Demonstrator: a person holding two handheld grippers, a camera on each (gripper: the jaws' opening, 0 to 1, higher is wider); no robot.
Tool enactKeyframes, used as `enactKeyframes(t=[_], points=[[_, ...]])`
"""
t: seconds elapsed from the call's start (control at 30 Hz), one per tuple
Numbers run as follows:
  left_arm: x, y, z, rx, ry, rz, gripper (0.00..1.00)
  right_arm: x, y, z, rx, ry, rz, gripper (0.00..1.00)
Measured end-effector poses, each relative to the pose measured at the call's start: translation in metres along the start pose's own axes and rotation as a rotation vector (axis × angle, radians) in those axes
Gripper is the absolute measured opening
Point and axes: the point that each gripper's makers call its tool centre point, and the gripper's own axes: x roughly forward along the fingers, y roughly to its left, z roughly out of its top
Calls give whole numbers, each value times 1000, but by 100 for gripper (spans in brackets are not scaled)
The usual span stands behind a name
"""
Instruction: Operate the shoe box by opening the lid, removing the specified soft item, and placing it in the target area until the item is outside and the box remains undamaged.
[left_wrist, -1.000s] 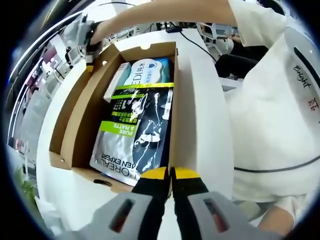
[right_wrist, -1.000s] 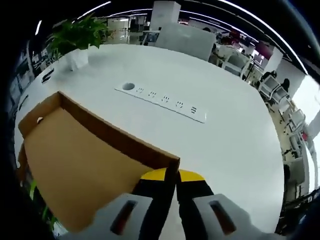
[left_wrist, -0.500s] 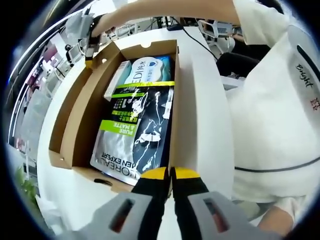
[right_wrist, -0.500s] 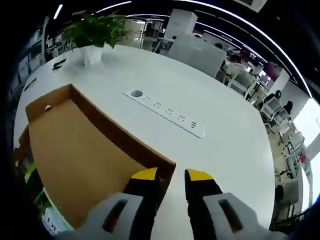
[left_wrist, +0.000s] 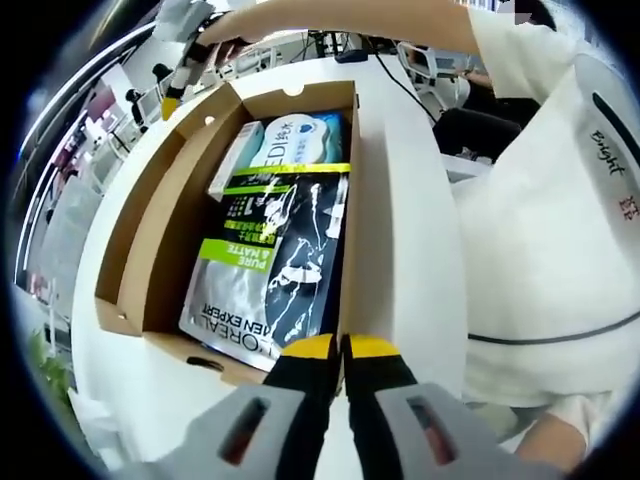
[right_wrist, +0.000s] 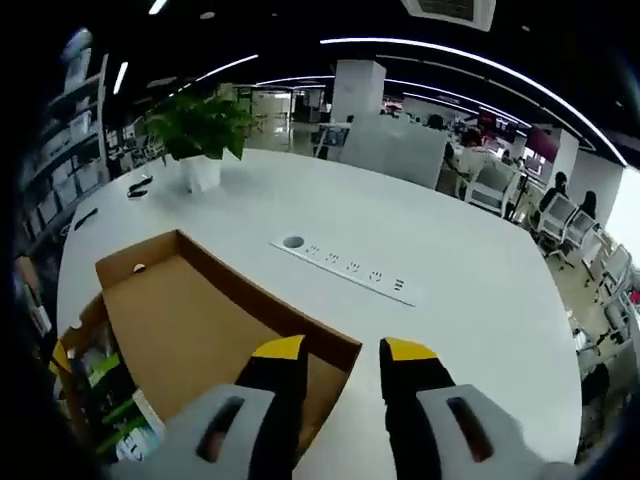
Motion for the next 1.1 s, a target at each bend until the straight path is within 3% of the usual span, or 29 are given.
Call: enactKeyframes(t=[0.07,0.13,0.3,0.43,0.53,0.57,0.7,0.83,1.1], points=[[0,0,0,0,-2,2,3,-6,0,5,29,-35,6,33],[0,0,0,1,-4,6,3,-17,9,17,34,-124,45,33],[0,0,0,-2,-3,6,3,-32,23,27,40,-162,111,40],[1,0,0,0,-1,5,3,-44,28,37,-5,-200,94,46],[4,0,-1,2,5,2,3,-57,43,49,88,-245,167,44],[4,0,-1,3,7,0,3,-69,64,47,120,-267,239,47],[4,0,-1,3,8,4,3,-69,69,54,84,-262,256,43],[4,0,-1,11,9,12,3,-81,99,47,116,-238,377,42],[4,0,-1,7,11,23,4,-86,101,47,19,-245,323,42]])
